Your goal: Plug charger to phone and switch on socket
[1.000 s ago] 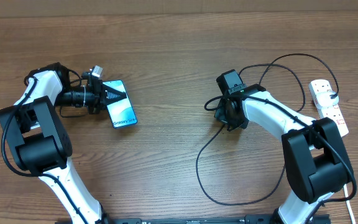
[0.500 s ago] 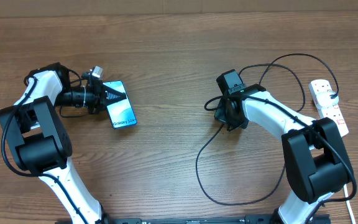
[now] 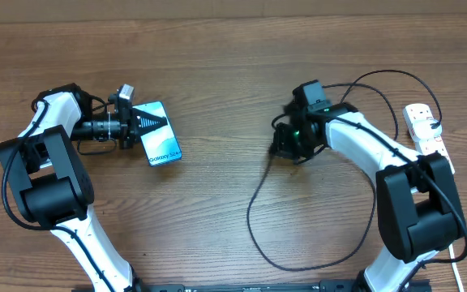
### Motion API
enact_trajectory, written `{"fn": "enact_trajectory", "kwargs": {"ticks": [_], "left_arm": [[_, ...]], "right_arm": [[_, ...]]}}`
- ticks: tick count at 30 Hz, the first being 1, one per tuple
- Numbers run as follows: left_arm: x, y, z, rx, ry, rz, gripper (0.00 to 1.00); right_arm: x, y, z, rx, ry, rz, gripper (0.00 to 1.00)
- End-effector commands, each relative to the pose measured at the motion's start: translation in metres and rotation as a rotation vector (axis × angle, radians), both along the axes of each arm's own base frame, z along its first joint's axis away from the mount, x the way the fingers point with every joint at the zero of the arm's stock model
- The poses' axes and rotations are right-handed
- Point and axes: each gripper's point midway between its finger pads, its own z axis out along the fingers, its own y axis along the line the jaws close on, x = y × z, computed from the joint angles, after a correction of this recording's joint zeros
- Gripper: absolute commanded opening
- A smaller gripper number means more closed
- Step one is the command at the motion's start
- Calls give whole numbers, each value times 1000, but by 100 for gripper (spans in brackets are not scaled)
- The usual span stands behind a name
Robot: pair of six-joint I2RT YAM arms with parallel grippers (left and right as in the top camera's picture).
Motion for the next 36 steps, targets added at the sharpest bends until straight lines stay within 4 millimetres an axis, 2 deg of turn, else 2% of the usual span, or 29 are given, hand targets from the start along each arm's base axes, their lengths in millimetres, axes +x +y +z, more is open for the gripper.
{"fn": "enact_trajectory", "kwargs": {"ticks": [1,3,9,12,17,19,24,36], "left_arm": [[9,-7,45,-135,-182,36,4],[9,-8,52,-164,-188,48,4],[8,-15,71,-251,-213,81,4],[4,-27,73,-263,-188,57,4],[-3,-50,74,-273,-155,3,4],[-6,-58,75,-275,-146,-16,4],[-12,-72,76,-282,-112,-48,4],[-17,-86,76,-283,-110,-88,4]], "right_arm": [[-35,57,98,614,-147,381,4],[-49,63,118,747,-167,447,4],[-70,82,125,802,-134,513,4],[-87,96,136,875,-124,576,4],[-105,109,137,884,-99,628,4],[-111,114,143,924,-86,647,4],[-108,118,147,931,-50,629,4],[-95,126,154,931,-36,604,4]]}}
